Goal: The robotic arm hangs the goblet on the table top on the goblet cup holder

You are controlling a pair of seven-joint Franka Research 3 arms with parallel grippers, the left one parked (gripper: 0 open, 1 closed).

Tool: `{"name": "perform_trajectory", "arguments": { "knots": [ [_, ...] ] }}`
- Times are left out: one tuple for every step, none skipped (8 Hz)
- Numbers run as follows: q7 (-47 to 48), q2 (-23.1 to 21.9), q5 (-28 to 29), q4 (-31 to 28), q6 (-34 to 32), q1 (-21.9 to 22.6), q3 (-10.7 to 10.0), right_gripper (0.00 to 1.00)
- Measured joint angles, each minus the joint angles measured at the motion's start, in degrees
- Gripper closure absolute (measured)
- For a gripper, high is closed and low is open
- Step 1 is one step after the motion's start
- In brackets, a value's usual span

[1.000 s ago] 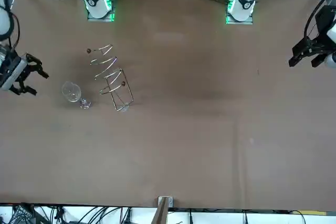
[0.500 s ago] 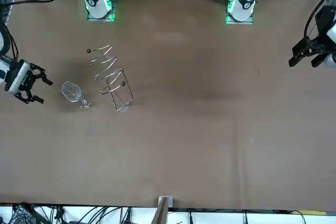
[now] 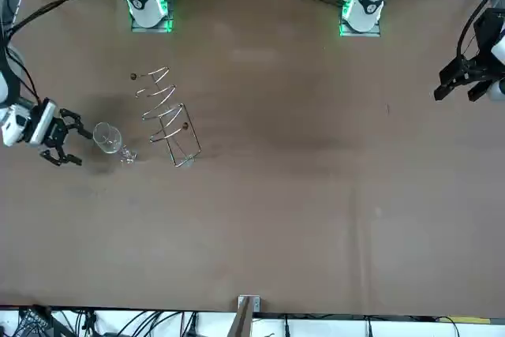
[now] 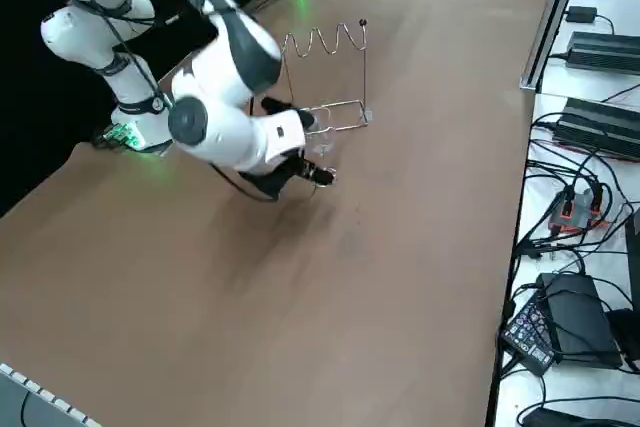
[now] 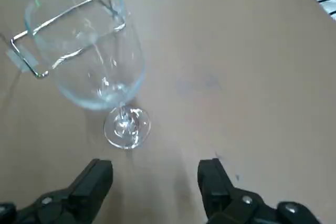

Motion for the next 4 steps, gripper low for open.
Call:
{"name": "perform_trajectory", "arguments": {
  "knots": [
    [-1.0,1.8,0.7,0.8,-0.1,-0.5,0.0,0.0],
    [-1.6,3.1,1.2,1.2,-0.2,-0.7,0.0,0.0],
    [-2.5,3.9,2.1,1.5,-0.4,-0.7,0.1,0.0],
    [-4.2,4.6,3.9,1.5,-0.8,-0.6,0.4,0.0]
  ]
}}
